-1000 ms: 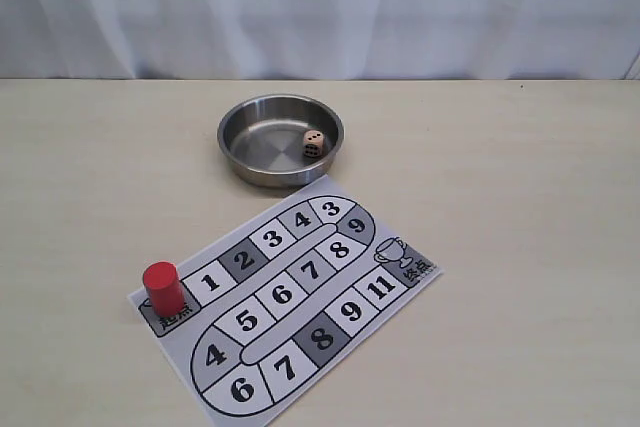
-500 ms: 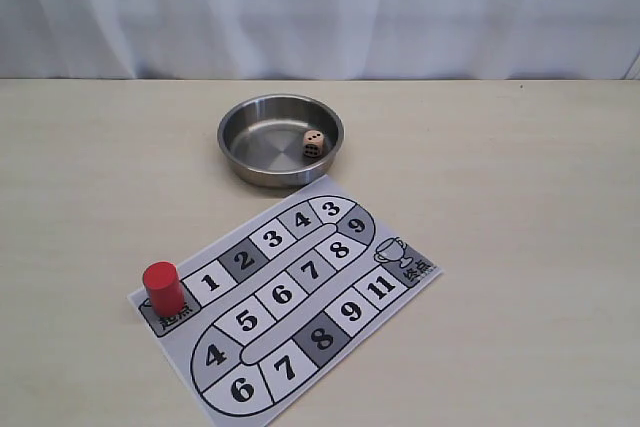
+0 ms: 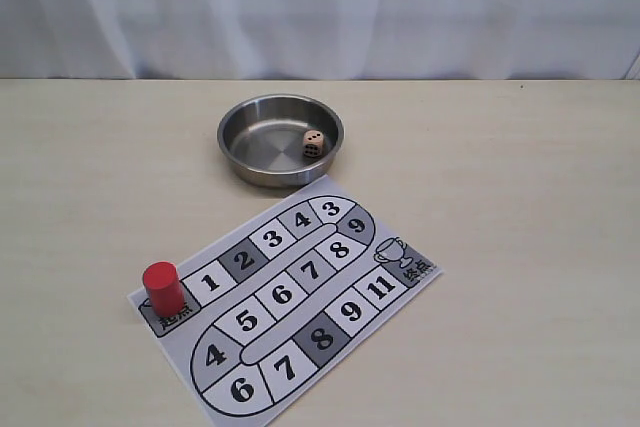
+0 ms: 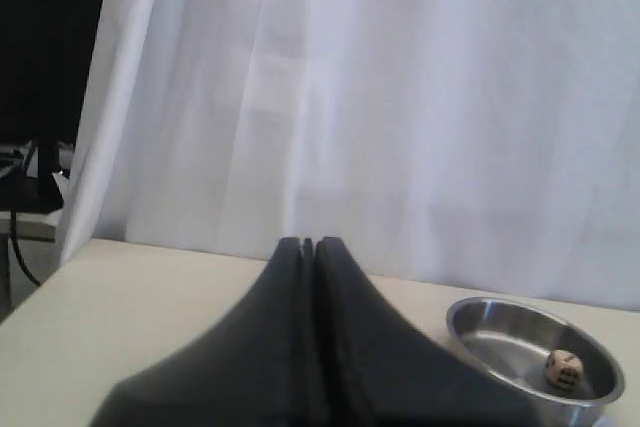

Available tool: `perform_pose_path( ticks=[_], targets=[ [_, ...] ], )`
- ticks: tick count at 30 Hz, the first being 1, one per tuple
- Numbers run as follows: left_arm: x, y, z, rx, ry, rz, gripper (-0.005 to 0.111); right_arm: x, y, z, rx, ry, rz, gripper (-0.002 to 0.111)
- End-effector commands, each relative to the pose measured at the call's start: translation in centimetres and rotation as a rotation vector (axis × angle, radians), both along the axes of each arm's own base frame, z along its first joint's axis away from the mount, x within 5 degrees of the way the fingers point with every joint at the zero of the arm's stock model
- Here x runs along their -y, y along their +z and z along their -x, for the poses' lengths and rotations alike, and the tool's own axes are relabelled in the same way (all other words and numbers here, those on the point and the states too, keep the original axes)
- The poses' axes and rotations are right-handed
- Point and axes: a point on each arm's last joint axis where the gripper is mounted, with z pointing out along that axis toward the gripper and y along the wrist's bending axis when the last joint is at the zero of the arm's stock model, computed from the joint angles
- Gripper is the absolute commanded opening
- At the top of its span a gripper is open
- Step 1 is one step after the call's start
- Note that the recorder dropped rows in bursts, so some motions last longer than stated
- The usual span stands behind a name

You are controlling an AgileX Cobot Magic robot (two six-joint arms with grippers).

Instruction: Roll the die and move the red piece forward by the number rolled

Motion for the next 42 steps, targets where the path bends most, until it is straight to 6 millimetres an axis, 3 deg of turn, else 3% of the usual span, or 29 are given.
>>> perform_pose_path(
  ticks=[1, 12, 17, 26, 34, 42],
  targets=[
    [0.2, 1.7, 0.4, 0.003, -0.027, 0.082, 0.0, 0.0, 0.0, 0.0, 0.008, -0.003, 0.002, 0.004],
    [1.0, 9.1, 3.8, -0.018, -0.119, 0.051, 0.0, 0.0, 0.0, 0.0, 0.008, -0.003, 0.002, 0.004],
    [1.3, 11.6, 2.9, -0.158, -0.148, 0.04, 0.0, 0.0, 0.0, 0.0, 0.008, -0.003, 0.002, 0.004],
    [1.3, 14.1, -3.9, -0.387, -0.148, 0.012, 0.0, 0.0, 0.0, 0.0, 0.008, -0.003, 0.002, 0.004],
    [1.4, 14.0, -10.6, -0.595, -0.167, -0.026, 0.002, 0.0, 0.0, 0.0, 0.008, -0.003, 0.002, 0.004],
    [1.9, 12.9, -15.0, -0.754, -0.231, -0.012, 0.04, 0.0, 0.0, 0.0, 0.008, -0.003, 0.002, 0.004]
  ],
)
